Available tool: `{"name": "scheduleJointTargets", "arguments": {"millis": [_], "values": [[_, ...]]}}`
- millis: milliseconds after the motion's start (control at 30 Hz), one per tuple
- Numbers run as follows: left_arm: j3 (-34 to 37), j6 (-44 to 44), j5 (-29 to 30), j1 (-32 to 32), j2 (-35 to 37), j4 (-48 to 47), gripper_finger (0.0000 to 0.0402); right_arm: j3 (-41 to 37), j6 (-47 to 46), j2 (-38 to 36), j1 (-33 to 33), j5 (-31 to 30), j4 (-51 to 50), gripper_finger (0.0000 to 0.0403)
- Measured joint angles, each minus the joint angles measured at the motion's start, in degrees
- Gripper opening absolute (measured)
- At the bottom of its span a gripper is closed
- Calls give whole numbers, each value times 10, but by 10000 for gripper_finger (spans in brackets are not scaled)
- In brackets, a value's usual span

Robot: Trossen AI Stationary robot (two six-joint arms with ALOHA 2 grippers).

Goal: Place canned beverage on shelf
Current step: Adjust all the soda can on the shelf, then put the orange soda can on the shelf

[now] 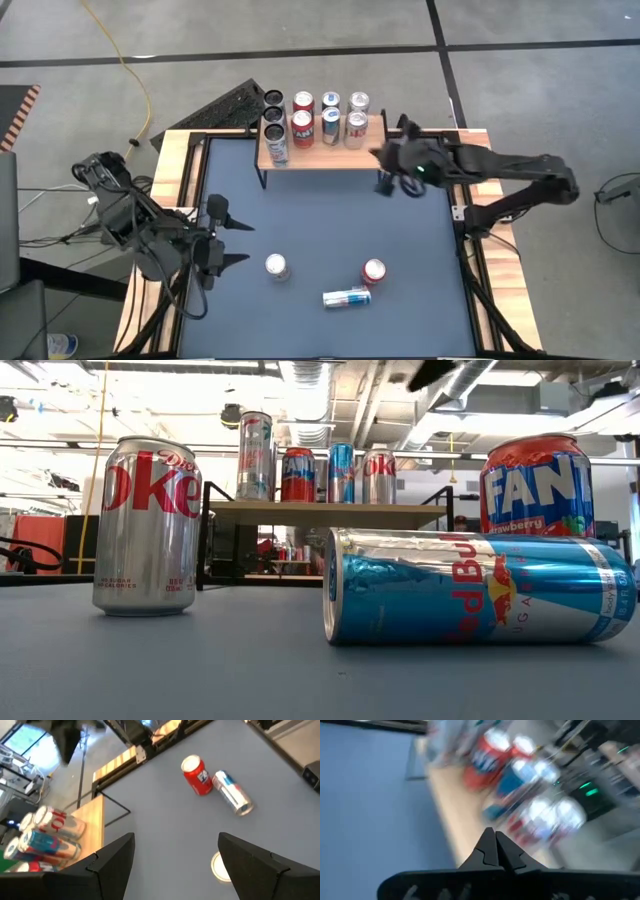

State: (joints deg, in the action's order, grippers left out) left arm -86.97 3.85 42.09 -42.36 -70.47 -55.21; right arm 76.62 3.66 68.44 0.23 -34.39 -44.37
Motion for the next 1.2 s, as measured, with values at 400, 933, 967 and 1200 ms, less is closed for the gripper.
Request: {"name": "scheduleJointTargets", "arguments": {"millis": [400, 933, 967, 1200], "values": [[73, -38, -48, 6, 1, 102, 275, 0, -226, 1, 224, 109, -148, 101], [75, -31, -61, 6, 1, 130, 275, 0, -334, 225, 264, 268, -140, 312], [75, -30, -66, 6, 1, 127, 275, 0, -336, 235, 260, 280, -138, 312], [75, -26, -80, 6, 1, 120, 275, 43, -339, 275, 232, 345, -157, 312]]}}
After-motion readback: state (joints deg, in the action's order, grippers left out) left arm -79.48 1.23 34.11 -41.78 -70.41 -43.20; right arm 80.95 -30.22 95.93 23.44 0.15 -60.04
